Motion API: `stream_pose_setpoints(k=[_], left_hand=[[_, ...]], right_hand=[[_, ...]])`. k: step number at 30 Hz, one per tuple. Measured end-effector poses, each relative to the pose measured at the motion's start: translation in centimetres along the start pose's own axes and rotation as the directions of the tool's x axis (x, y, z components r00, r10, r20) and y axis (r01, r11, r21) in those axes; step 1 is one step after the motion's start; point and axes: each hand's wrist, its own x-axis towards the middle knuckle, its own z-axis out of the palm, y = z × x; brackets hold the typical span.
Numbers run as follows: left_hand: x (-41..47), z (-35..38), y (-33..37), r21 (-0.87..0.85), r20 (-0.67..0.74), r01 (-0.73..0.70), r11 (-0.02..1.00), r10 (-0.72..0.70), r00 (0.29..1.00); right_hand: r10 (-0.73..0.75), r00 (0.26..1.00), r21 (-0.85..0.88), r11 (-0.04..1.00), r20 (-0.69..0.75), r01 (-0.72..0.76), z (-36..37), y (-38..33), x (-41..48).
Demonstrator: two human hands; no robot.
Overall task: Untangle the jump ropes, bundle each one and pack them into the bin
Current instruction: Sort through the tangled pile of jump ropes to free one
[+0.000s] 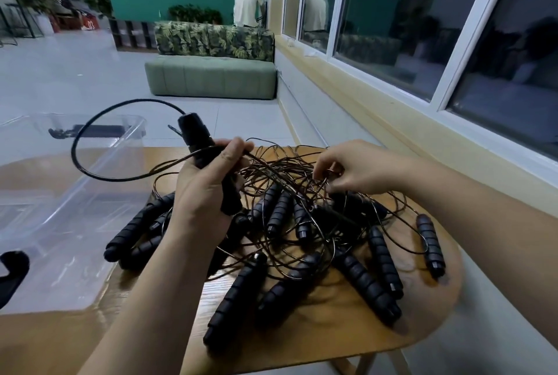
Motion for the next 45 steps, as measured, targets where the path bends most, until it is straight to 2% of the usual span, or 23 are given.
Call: stream_pose_setpoints(k=[2, 4, 6, 8, 11, 12, 17, 19, 21, 23, 27, 29, 32, 35, 36, 37, 39, 40, 42, 43, 45], left_hand=[[0.2, -0.1, 0.5, -0.042, -0.015, -0.027, 0.999, 0.026, 1.000], [0.3, -0.3, 1.1, -0.085, -0.018, -0.068, 0.994, 0.067, 0.998], [0.3, -0.5, 1.5, -0.126, -0.017, -0.090, 0.988, 0.088, 0.996], [0.3, -0.6, 1.7, -0.150, -0.029, -0.091, 0.984, 0.088, 0.996], [0.4, -0.8, 2.0, -0.175, -0.054, -0.093, 0.980, 0.085, 0.995], [0.4, -0.8, 2.0, -0.174, -0.060, -0.094, 0.980, 0.085, 0.995], [0.2, -0.5, 1.4, -0.172, -0.071, -0.067, 0.983, 0.056, 0.996], [0.3, -0.5, 1.3, -0.182, -0.078, -0.064, 0.981, 0.050, 0.996], [0.3, -0.5, 1.3, -0.189, -0.077, -0.065, 0.980, 0.052, 0.996], [0.2, -0.5, 1.4, -0.187, -0.070, -0.068, 0.980, 0.056, 0.996], [0.3, -0.5, 1.5, -0.168, -0.059, -0.077, 0.983, 0.068, 0.996], [0.3, -0.6, 1.5, -0.170, -0.058, -0.075, 0.983, 0.066, 0.996], [0.3, -0.7, 1.5, -0.173, -0.058, -0.064, 0.983, 0.055, 0.997], [0.3, -0.8, 1.6, -0.166, -0.055, -0.064, 0.984, 0.055, 0.997], [0.3, -0.9, 1.6, -0.161, -0.052, -0.063, 0.985, 0.055, 0.997], [0.2, -0.9, 1.6, -0.156, -0.051, -0.061, 0.986, 0.054, 0.997], [0.3, -1.0, 1.6, -0.153, -0.043, -0.056, 0.987, 0.050, 0.998], [0.3, -1.1, 1.6, -0.155, -0.039, -0.053, 0.986, 0.048, 0.998], [0.2, -1.0, 1.6, -0.160, -0.031, -0.053, 0.986, 0.049, 0.998], [0.2, -1.0, 1.6, -0.162, -0.030, -0.055, 0.985, 0.051, 0.998], [0.2, -1.0, 1.8, -0.167, -0.037, -0.062, 0.984, 0.057, 0.998]], right_hand=[[0.034, 0.995, -0.090, 0.996, 0.098, -0.025, 0.6, 0.1, -0.3], [0.092, 0.981, -0.101, 0.992, 0.169, -0.076, 1.4, 0.9, -0.7], [0.120, 0.979, -0.077, 0.991, 0.165, -0.109, 1.9, 2.0, -1.0], [0.113, 0.988, -0.018, 0.994, 0.102, -0.112, 1.9, 2.9, -1.4], [0.117, 0.993, 0.236, 0.965, -0.006, -0.113, 1.3, 2.9, -1.9], [0.117, 0.992, 0.257, 0.961, -0.049, -0.101, 1.2, 2.6, -1.9], [0.169, 0.984, 0.199, 0.968, -0.058, -0.155, 2.1, -0.1, -2.2], [0.162, 0.977, 0.210, 0.969, -0.139, -0.130, 3.4, -1.2, -2.4], [0.156, 0.947, 0.184, 0.977, -0.281, -0.106, 5.2, -1.6, -2.7], [0.099, 0.907, 0.073, 0.994, -0.409, -0.076, 6.9, -1.7, -2.9], [-0.139, 0.793, -0.160, 0.986, -0.593, 0.053, 8.9, -1.5, -3.7], [-0.262, 0.741, -0.272, 0.956, -0.619, 0.111, 9.4, -1.1, -3.9], [-0.363, 0.686, -0.345, 0.923, -0.631, 0.171, 10.4, -0.3, -4.1], [-0.520, 0.547, -0.514, 0.839, -0.656, 0.181, 10.7, -0.3, -5.0], [-0.569, 0.528, -0.576, 0.799, -0.631, 0.174, 10.9, -0.5, -5.3], [-0.594, 0.541, -0.606, 0.774, -0.596, 0.183, 11.0, -0.7, -5.4], [-0.541, 0.642, -0.551, 0.807, -0.543, 0.213, 11.4, -0.5, -5.3], [-0.452, 0.725, -0.482, 0.856, -0.520, 0.188, 11.5, -0.3, -5.1], [-0.181, 0.882, -0.346, 0.938, -0.436, 0.022, 11.6, 0.2, -4.6], [-0.067, 0.924, -0.302, 0.952, -0.376, -0.054, 11.8, 0.5, -4.5], [0.030, 0.953, -0.223, 0.970, -0.303, -0.101, 11.9, 0.7, -4.4]])
